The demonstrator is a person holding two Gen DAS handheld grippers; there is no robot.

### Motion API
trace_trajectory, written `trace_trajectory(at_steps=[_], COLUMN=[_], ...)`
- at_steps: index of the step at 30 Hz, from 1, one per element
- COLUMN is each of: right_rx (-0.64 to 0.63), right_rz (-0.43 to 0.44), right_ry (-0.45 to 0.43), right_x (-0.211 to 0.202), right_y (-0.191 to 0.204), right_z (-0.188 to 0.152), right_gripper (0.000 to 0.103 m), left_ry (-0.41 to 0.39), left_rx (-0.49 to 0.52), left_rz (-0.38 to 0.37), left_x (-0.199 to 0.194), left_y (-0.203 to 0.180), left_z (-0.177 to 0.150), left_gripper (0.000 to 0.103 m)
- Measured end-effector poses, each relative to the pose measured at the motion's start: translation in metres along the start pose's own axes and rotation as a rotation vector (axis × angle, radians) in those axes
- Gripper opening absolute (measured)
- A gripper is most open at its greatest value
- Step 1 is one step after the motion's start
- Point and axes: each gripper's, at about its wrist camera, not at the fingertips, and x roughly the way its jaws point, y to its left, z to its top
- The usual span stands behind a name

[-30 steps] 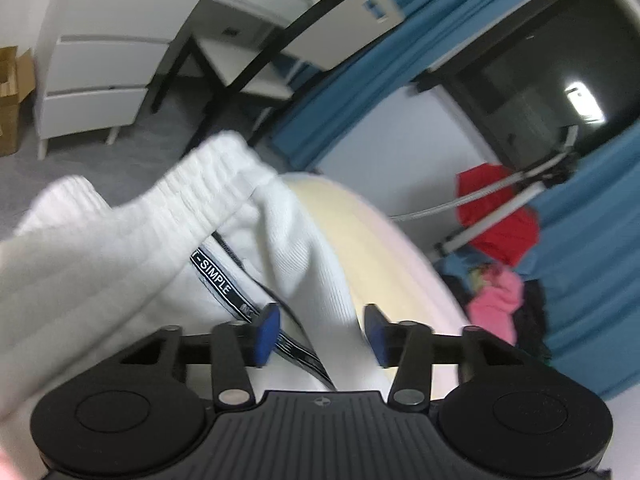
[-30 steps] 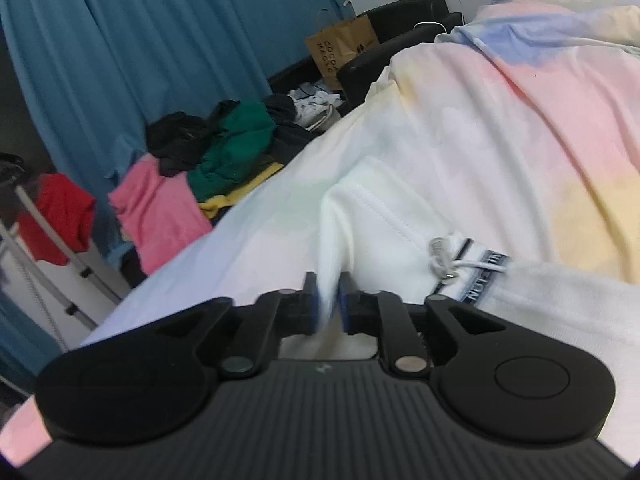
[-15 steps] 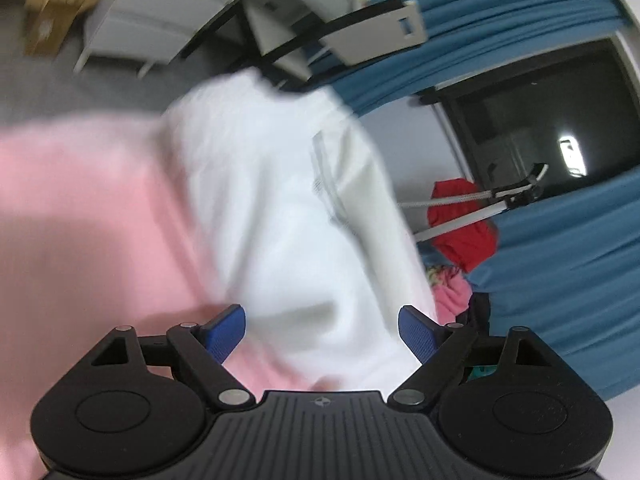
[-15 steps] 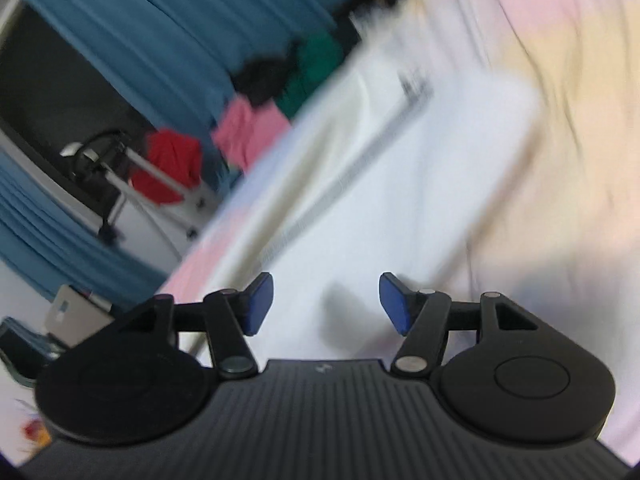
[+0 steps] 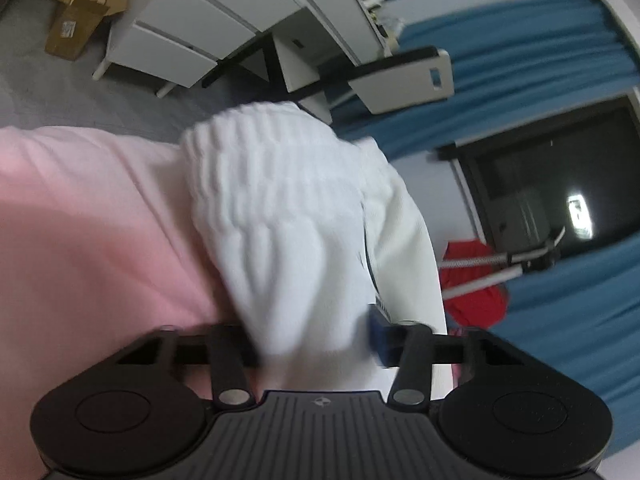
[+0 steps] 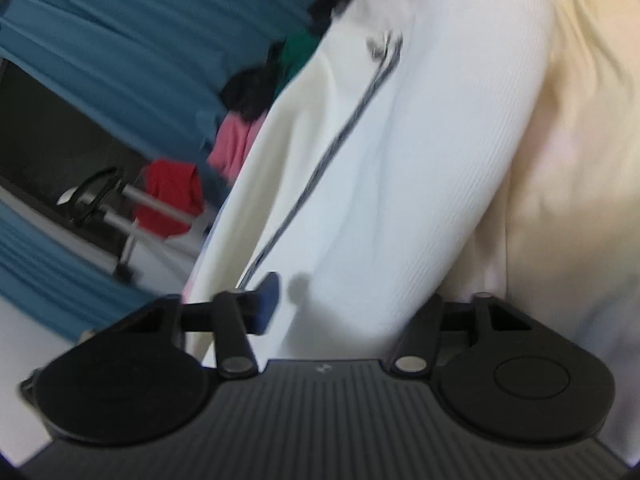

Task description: Fold clothes

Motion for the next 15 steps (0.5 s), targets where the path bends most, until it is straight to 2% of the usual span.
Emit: trace_trajectory(at_steps=[3,5,10,15], right_rx=[-0.054,-0.092,-0.074,-0.067], right_rz=[-0.015,-0.003,0.016,-0.004], right_ry=[-0.062,-0.088,-0.116,-0.072], right_x=[0.008,0.004,-0.019,-0.055], right_y=[0.008,0.017,0.029,0.026], right_z=[0.001,0.003,0.009,0.012], right_gripper=[0.026,0.024,0.021,0.02], left_ry=[0.015,0.013,0.01,0.066], left_rx=[-0.038,-0.035,0.046,0.085], left_rz=[-0.025,-0.039,-0.045,-0.028], left_x=[0.003,-0.002,-0.027,-0.076], left_y=[0.005,0.002,-0.022,-0.034], left_z=[0.01,0.014,0.019,0.038], left_gripper=[0.024,0.02,0.018,0.018])
